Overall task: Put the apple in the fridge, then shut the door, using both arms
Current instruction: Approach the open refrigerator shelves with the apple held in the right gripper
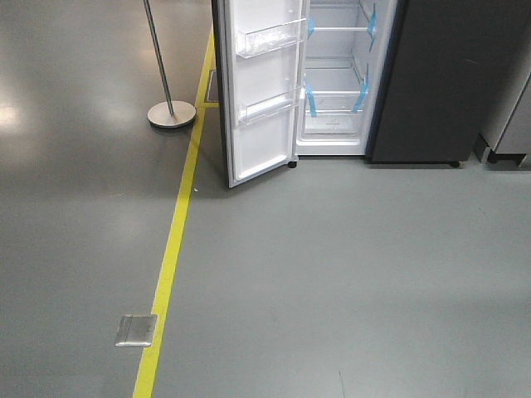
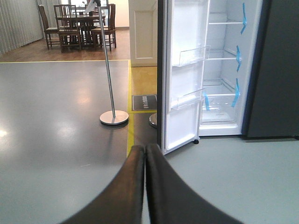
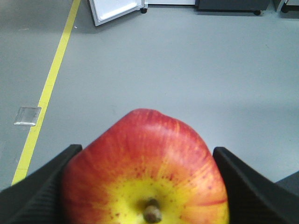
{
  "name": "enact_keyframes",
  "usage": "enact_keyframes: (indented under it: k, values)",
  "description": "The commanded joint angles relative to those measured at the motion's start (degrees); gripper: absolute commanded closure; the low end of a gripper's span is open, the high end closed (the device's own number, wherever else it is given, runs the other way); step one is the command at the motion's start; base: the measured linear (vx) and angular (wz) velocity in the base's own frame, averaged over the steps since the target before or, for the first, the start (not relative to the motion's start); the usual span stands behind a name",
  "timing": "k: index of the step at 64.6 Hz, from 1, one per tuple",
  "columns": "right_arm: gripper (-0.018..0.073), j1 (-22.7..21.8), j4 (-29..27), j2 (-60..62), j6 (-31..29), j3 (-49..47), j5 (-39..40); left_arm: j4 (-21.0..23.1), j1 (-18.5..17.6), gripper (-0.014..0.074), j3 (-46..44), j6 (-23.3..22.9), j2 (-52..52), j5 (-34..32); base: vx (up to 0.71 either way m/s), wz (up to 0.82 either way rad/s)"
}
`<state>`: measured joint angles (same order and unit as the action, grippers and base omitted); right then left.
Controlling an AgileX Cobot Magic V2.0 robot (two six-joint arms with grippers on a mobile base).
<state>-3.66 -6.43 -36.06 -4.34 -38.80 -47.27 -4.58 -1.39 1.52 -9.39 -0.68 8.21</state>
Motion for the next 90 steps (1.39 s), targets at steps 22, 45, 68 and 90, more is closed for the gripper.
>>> enact_keyframes:
  k: [22,45,68,90]
  values:
    - [0.0543,-0.1,-0.1,0.0,-0.1,-1.6,3.8,0.1,-0.5,0.0601,1.1,-0.1,-0.8,-4.5,0.15,-0.01]
    - [0.0543,-0.1,-0.1,0.0,-0.1,-1.6,3.8,0.1,-0.5,0.0601,1.1,-0.1,-0.8,-4.5,0.15,-0.01]
    - [0.0543,-0.1,-0.1,0.0,-0.1,-1.6,3.8,0.1,-0.5,0.0601,1.1,-0.1,-0.8,-4.5,0.13,-0.01]
    - [0.0543,-0.1,-0.1,0.0,-0.1,-1.6,3.8,0.1,-0.5,0.0601,1.1,-0.1,-0.8,-4.5,0.12,0.00]
